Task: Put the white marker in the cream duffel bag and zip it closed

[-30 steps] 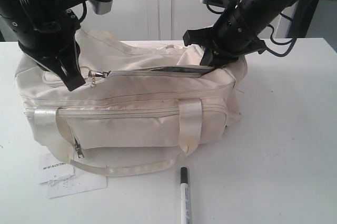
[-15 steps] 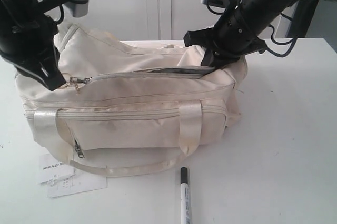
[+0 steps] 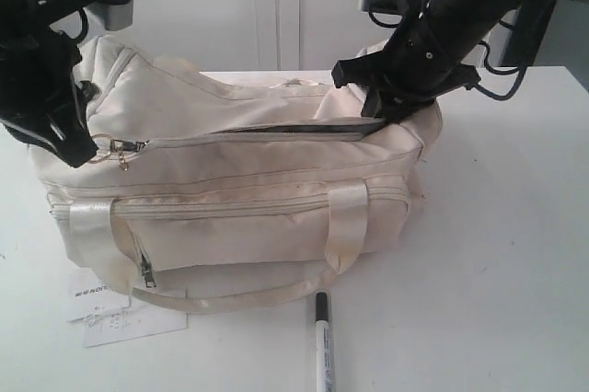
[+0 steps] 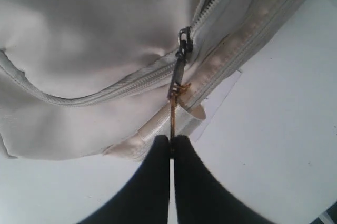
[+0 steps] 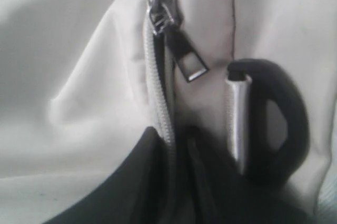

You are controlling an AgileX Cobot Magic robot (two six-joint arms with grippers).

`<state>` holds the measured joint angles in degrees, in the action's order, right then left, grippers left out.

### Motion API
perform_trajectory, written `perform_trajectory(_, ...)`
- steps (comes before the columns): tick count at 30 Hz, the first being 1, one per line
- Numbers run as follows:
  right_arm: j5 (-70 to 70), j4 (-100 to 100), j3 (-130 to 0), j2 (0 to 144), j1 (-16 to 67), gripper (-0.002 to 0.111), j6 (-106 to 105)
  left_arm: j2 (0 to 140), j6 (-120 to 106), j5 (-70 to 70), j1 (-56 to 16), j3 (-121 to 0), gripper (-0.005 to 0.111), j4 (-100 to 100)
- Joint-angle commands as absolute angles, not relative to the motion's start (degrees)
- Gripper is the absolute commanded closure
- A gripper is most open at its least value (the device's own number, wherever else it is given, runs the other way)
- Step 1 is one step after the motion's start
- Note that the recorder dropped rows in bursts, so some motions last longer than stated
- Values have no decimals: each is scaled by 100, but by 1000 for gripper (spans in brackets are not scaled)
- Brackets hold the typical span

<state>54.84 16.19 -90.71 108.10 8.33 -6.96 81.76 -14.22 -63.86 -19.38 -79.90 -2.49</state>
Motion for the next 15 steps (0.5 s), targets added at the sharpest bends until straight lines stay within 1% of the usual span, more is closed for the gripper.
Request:
perform_trajectory(1, 5602, 1365, -9116, 10721, 734, 67, -770, 8070, -1512, -6546, -1894, -7838, 107, -197)
perform_trajectory(3, 5924, 1529, -9277, 10573, 734, 61, -995, 8070, -1525, -6400, -1894, -7698, 107, -197)
perform_trajectory(5, 6125, 1801, -9441, 10357, 734, 61, -1358, 8070, -1525, -6254, -1894, -7583, 107, -197)
perform_trajectory(11, 6030, 2822, -9476, 9788, 744, 61, -3024, 8061, -1525, -5818, -1894, -7543, 107, -197)
perform_trajectory(15, 6223, 3457, -9431, 9706, 755, 61, -3336, 8061, -1489, -5714, -1894, -7543, 107, -197)
